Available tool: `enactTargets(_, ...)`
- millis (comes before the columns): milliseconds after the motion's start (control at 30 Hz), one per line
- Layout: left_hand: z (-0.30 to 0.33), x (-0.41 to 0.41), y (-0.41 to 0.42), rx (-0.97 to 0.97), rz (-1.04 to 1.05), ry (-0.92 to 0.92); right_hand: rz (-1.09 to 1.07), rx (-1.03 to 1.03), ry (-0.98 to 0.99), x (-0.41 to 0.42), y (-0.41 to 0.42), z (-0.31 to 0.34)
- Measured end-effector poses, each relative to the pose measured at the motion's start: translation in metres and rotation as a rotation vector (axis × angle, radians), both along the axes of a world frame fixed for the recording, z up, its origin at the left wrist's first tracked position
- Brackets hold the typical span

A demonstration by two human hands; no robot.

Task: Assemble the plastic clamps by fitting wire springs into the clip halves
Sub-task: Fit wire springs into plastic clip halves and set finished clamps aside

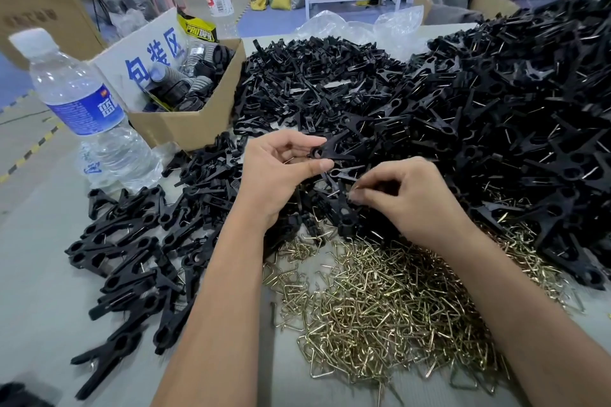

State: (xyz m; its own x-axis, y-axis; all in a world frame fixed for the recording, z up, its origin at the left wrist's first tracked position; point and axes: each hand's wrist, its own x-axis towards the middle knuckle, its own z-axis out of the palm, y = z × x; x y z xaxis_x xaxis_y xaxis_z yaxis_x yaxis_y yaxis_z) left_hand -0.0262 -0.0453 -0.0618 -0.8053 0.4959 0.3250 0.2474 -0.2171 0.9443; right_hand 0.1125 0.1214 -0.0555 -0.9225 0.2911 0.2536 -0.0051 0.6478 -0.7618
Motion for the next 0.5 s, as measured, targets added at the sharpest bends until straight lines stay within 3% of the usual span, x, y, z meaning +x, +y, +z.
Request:
enactTargets(133, 0.0009, 0.0017, -0.0018, -0.015, -0.095, -0.031, -0.133, -0.518, 0.232, -0.0012, 0.0019, -0.0018)
enactTargets(200, 0.0011, 0.0032, -0.0011, -0.051, -0.132, -0.017, -0.184, -0.634, 0.281, -0.0025, 0.0002, -0.0028)
enactTargets(500, 0.0015, 0.0077, 0.0034, -0.121, -0.169, 0.046, -0.167, -0.660, 0.226, -0.0035, -0.0018, -0.0051)
